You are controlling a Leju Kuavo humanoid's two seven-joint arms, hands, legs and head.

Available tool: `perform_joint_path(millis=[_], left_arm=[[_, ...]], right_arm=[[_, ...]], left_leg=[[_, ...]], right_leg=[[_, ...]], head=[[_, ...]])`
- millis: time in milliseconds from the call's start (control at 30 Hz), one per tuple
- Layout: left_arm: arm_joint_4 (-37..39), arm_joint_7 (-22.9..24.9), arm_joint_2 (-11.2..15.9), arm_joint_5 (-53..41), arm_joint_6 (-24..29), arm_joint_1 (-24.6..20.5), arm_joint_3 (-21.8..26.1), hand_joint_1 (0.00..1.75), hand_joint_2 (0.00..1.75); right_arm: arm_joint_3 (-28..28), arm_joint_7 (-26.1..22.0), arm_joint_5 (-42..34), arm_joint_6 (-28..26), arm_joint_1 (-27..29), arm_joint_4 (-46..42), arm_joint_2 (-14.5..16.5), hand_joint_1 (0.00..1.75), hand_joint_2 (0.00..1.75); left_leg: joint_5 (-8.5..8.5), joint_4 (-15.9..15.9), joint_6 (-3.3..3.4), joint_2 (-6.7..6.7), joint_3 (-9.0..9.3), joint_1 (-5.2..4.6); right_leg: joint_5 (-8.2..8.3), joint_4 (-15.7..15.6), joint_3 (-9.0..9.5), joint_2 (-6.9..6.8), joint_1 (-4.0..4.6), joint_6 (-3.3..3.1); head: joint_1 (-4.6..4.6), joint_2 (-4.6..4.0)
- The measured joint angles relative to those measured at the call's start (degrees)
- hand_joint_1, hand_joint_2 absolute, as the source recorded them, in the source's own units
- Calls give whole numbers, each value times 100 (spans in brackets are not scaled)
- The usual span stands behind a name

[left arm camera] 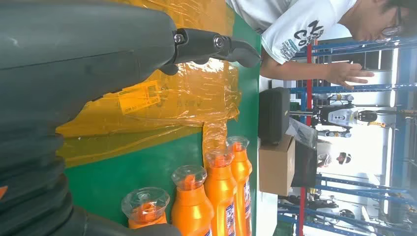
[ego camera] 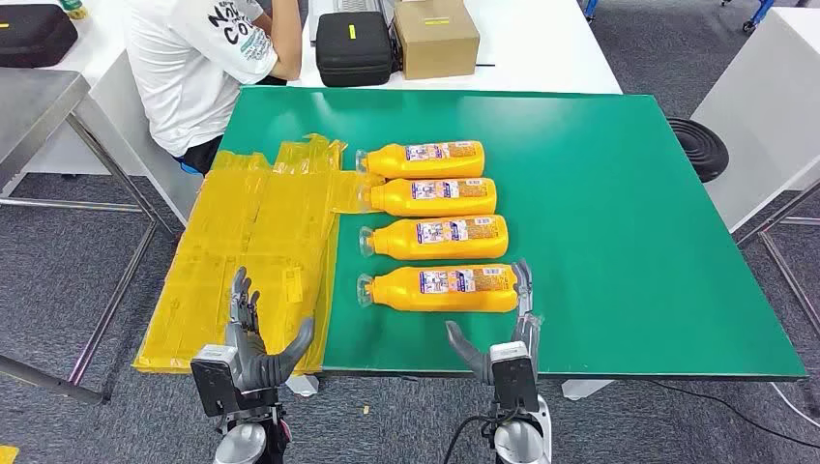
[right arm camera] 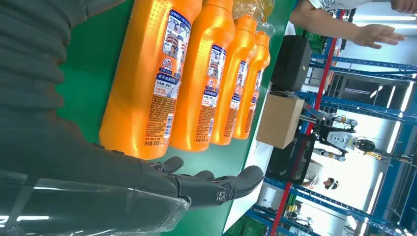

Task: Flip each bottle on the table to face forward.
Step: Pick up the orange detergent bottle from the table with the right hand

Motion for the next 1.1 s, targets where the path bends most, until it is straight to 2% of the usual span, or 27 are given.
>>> perform_joint_path(millis=[467, 733, 1000, 1100], left_arm=[[0, 2, 1, -27, 0, -15, 0, 0, 175], [8, 2, 2, -155, 124, -36, 9, 0, 175], [15, -20, 4, -170, 164, -30, 26, 0, 175], [15, -42, 6, -170, 188, -3, 49, 0, 175]], right_arm=[[3, 48, 105, 25, -6, 0, -6, 0, 175], [30, 790, 884, 495, -224, 0, -264, 0, 175], [49, 945, 1081, 616, -451, 14, -493, 0, 175], [103, 1178, 1254, 736, -720, 134, -651, 0, 175]], left_leg=[[0, 0, 0, 0, 0, 0], [1, 0, 1, 0, 0, -1], [1, 0, 1, 0, -3, -1], [1, 0, 1, 1, -4, -1]], right_leg=[[0, 0, 0, 0, 0, 0], [1, 0, 2, 0, -1, 1], [2, 1, 2, 0, -1, 2], [2, 1, 1, 0, -1, 2]], head=[[0, 0], [1, 0], [-1, 0], [-1, 0]])
